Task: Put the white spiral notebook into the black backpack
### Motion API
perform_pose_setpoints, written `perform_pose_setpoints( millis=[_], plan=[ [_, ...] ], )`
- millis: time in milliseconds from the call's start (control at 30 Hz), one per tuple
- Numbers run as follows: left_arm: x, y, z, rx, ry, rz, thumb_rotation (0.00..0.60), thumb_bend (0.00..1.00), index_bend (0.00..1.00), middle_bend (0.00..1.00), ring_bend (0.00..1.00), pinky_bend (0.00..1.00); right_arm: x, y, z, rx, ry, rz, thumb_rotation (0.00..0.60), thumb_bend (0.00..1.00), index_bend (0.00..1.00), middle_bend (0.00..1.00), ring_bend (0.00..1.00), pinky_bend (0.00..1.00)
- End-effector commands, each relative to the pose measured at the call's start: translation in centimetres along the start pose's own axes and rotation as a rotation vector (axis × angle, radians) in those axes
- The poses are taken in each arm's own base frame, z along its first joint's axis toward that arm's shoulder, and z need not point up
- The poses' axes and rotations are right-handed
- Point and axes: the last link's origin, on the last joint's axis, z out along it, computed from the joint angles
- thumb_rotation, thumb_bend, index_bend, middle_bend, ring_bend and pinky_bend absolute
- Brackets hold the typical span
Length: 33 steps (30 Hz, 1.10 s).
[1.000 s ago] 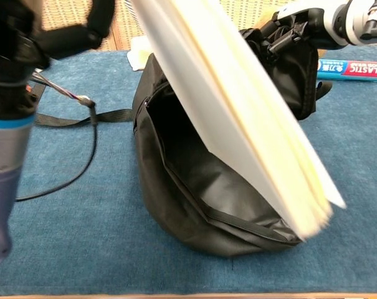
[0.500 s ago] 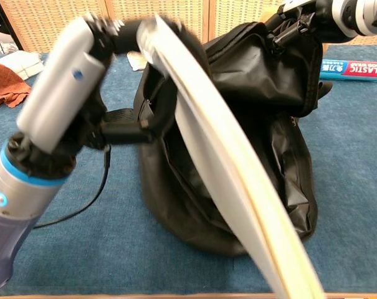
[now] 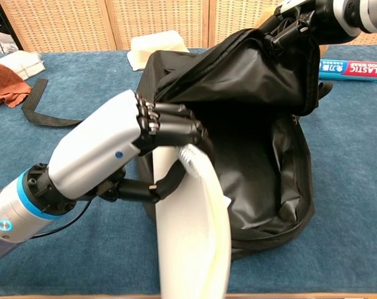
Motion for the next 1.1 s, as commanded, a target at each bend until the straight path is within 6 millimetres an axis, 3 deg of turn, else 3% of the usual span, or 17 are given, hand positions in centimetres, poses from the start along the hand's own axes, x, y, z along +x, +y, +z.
perform_pose_setpoints(
  millis=[33,300,400,700,1100],
  plan=[
    [-0.2,-0.7,-0.7,0.009,-0.061,0.04,0.6,0.58,0.77,0.69,0.51,0.6,0.0,-0.2,-0.1,0.002,-0.004,-0.001,0.6,0.81,0.6,0.57,0.52,0.65],
    [0.9,-1.7,0.4,-0.002,-0.016,0.076,0.6,0.58,0.77,0.69,0.51,0.6,0.2,-0.8,-0.1,0.011,-0.004,-0.007,0.6,0.81,0.6,0.57,0.52,0.65],
    [0.9,-1.6,-1.0,-0.035,-0.089,0.093,0.6,0.58,0.77,0.69,0.51,0.6,0.4,-1.0,-0.1,0.012,0.003,-0.015,0.6,0.81,0.6,0.57,0.52,0.65],
    [2.9,-3.0,-2.4,0.035,-0.058,0.057,0.6,0.55,0.75,0.68,0.5,0.6,0.9,-1.0,-0.2,0.007,0.03,-0.029,0.6,0.81,0.6,0.57,0.52,0.65],
    [5.4,-4.4,-5.4,0.096,-0.141,-0.018,0.6,0.51,0.66,0.57,0.48,0.6,1.1,-1.1,-0.2,0.001,0.042,-0.038,0.6,0.81,0.6,0.57,0.52,0.65]
  ],
)
